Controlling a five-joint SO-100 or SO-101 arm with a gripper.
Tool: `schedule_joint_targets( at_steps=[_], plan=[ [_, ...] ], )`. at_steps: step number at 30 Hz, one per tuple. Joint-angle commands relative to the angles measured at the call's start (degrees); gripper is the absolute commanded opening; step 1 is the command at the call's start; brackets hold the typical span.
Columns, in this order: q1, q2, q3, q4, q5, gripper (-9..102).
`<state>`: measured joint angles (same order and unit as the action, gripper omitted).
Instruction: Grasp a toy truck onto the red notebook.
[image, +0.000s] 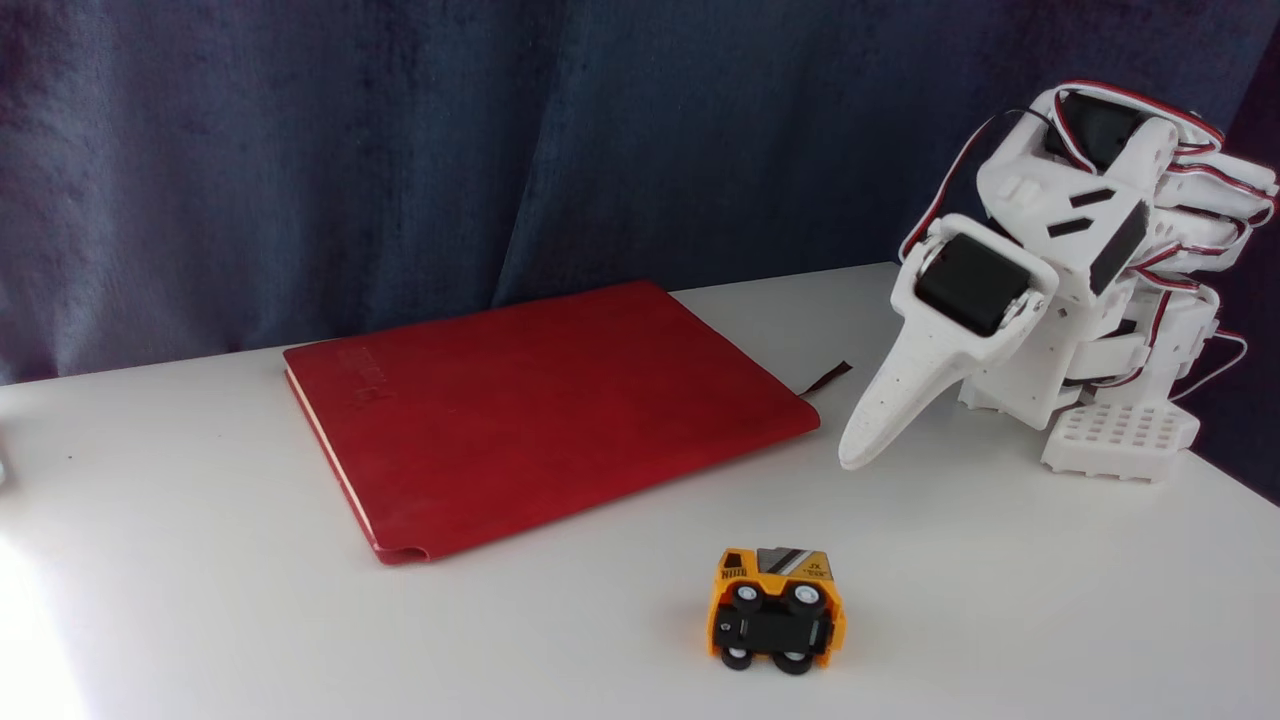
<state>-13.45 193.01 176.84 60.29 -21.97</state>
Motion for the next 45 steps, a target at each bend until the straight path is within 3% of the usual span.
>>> schedule_joint_targets(
  at_steps=[1, 45],
  plan=[
    [0.0, 1.0, 0.2, 0.0, -0.2, 0],
    [-2.0, 1.0, -1.1, 2.5, -2.4, 6]
  ],
)
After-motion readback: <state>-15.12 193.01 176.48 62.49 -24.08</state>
